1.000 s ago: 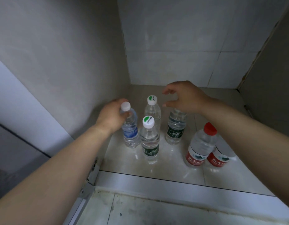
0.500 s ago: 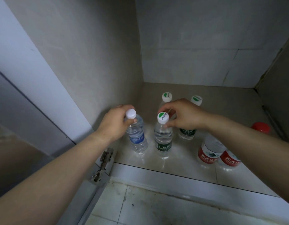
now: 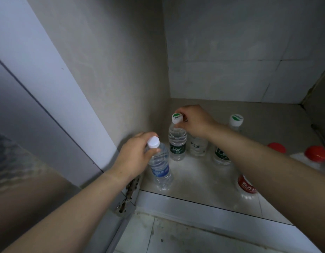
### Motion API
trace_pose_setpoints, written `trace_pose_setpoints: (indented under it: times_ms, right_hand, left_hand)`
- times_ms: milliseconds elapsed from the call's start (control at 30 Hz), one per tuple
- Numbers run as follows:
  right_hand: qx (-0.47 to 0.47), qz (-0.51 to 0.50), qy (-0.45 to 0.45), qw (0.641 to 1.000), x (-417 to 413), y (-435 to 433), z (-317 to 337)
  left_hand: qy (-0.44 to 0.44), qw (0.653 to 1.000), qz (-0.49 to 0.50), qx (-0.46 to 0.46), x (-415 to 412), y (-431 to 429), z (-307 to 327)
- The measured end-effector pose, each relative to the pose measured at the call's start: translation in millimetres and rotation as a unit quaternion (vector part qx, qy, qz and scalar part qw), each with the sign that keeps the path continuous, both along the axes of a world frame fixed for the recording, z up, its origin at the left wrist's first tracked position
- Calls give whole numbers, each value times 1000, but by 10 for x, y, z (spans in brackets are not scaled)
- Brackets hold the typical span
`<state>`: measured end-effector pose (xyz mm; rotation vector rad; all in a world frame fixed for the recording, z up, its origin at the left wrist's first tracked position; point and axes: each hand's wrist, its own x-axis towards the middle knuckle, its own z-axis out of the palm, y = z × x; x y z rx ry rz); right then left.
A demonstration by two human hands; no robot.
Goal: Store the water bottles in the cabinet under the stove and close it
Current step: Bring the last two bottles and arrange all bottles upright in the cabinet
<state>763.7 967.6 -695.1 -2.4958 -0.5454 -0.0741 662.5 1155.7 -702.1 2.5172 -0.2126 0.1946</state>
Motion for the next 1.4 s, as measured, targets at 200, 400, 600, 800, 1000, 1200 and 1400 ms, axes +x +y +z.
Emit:
trace_pose_setpoints:
  times_ms: [200,400,600,800,1000,1200,1400]
  right_hand:
    - [-46,-16,-11,999,138,25,3]
    - [-84,-10,-50,995,98,-323,194]
    - [-119,-36,32,992,140,-518,50]
    - [-93,-18,23,995,143,-559,18]
    - [-96,16,14,995,85,-569,72]
    - [-147,-14,-4,989,-50,-956,311]
    - [-149,-66,29,986,-136,-1296,212]
  left_hand:
    - [-4,1000,-4,-4,41,-41,-30]
    - [-11,1000,-25,10,58,-183,-55]
    - [-2,999,-38,-3,109,-323,-35]
    - [-2,999,-38,-2,118,-338,-43]
    - [-5,999,-43,9,155,-364,-47]
    - [-19,999,-34,6,225,-375,-31]
    - [3,999,-45,17,290,-415,-13]
